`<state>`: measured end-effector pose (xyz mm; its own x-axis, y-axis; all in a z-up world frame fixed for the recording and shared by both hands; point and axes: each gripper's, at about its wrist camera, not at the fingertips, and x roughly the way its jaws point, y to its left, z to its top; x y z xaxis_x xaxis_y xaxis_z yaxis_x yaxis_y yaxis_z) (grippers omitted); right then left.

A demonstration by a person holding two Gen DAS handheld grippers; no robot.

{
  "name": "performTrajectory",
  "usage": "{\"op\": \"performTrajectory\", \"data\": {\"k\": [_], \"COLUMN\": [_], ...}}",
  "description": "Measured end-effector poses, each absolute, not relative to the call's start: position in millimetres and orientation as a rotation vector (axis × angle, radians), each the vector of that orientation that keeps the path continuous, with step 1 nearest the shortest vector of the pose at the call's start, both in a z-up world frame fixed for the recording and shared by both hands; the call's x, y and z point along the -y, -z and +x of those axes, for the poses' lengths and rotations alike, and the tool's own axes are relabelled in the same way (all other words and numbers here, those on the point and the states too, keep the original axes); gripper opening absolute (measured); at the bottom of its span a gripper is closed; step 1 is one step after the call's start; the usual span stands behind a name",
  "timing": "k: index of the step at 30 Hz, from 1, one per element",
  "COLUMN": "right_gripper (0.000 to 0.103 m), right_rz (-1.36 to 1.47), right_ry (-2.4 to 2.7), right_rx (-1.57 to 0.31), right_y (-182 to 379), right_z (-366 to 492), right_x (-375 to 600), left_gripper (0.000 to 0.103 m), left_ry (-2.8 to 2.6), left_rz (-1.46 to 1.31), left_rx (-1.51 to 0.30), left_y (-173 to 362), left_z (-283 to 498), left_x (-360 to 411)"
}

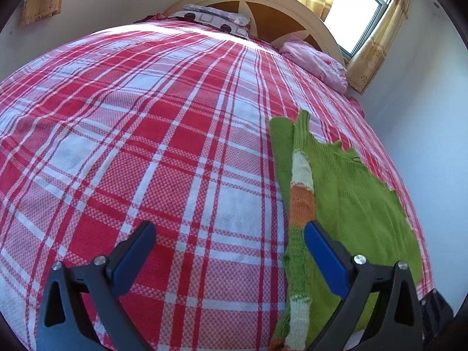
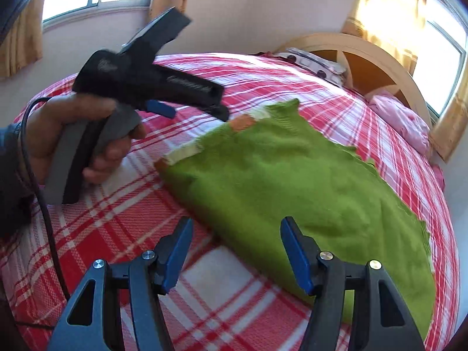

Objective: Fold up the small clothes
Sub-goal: 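Grasp the striped side edge of the sweater with the left gripper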

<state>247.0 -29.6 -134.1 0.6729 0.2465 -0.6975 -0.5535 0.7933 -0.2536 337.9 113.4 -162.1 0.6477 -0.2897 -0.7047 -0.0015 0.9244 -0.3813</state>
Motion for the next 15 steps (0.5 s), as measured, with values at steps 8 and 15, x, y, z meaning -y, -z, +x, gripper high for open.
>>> {"op": "performTrajectory", "data": {"k": [8,15], "right_gripper": [0.063,0.063], "right_rz": [-0.632,-0.657], "right_ry": [-0.451,-0.404], "right_rx": [-0.643,-0.659], "right_y": [152.8,158.8], "right_z": [243.7,252.5], "right_x": [-21.8,-36.5], "left_gripper": [0.103,0.097], "left_ry": [0.306,0.393], "left_rz": [-0.362,-0.346], "left_rx": [-0.819,-0.808], "left_y": [155.2,153.0], "left_z": [361.5,393.2], "left_x": [-96.9,-85.4]}}
